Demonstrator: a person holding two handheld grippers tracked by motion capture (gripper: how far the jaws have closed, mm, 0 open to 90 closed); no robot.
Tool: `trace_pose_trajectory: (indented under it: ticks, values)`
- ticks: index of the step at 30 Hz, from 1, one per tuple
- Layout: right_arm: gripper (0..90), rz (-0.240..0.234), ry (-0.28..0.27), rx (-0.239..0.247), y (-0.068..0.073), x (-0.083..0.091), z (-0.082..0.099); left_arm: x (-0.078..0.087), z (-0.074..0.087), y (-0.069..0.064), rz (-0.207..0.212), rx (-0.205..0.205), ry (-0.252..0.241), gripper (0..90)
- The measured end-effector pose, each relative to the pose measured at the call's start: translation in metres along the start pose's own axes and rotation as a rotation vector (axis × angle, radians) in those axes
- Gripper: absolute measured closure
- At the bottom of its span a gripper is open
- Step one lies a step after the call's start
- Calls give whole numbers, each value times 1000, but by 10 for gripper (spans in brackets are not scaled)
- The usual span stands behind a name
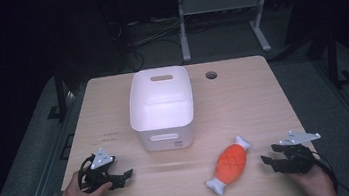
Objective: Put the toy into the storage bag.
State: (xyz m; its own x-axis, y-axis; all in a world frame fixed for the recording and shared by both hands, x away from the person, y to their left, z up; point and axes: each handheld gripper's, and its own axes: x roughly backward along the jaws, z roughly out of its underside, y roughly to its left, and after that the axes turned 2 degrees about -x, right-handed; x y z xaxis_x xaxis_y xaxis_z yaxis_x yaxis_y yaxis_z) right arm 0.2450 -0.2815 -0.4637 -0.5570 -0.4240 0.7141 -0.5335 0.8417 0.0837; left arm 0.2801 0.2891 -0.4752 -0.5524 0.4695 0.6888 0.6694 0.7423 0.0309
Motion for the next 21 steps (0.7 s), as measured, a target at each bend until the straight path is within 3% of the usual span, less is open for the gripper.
trace_pose_trajectory:
  ticks: [2,3,4,7,21]
  values:
    - [608,-20,-1,4,2,3,-2,0,0,0,0,0,0,127]
    - [608,-20,-1,4,2,3,-2,0,0,0,0,0,0,127]
    - [733,-36,5,11,3,4,-5,0,0,0,0,0,0,127]
    - [882,-65,23,22,5,3,-7,0,0,0,0,0,1,127]
    - [897,-115,51,65,8,-4,-25,0,0,0,0,0,0,127]
